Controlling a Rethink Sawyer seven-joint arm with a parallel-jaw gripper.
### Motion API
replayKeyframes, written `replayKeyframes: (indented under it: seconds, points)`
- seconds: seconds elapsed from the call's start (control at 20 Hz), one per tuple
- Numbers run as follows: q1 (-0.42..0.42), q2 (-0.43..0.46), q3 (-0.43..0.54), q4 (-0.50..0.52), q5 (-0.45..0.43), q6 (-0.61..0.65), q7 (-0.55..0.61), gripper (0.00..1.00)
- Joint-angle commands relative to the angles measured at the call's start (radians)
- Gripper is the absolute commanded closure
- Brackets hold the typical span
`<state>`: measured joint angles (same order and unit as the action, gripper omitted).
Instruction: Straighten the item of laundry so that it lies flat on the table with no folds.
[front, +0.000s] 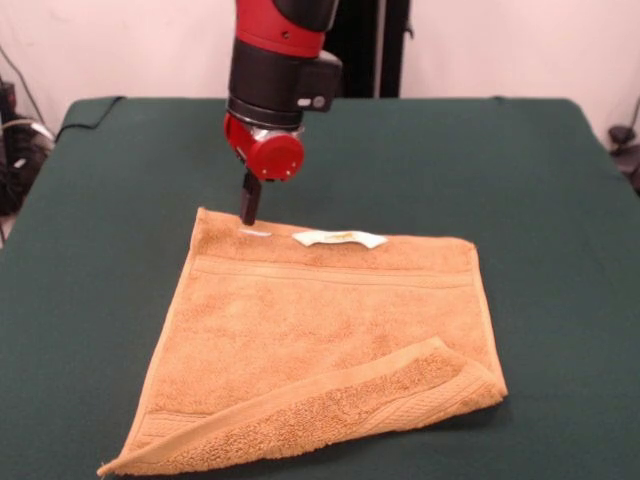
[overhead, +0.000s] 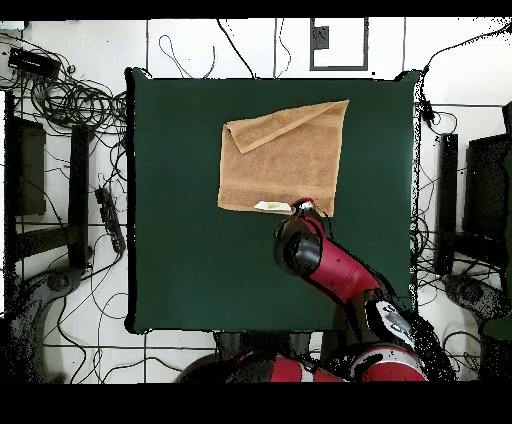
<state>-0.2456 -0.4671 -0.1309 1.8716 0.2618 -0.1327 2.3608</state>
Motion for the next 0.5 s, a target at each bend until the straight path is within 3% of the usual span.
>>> replayKeyframes:
  seconds: [0.05, 0.5]
  points:
    - [-0.007, 0.071, 0.105, 0.026, -0.006, -0.049, 0.177, 1.0]
    - [-0.034, 0.092, 0.136, -0.061, 0.018, 0.019, 0.135, 1.0]
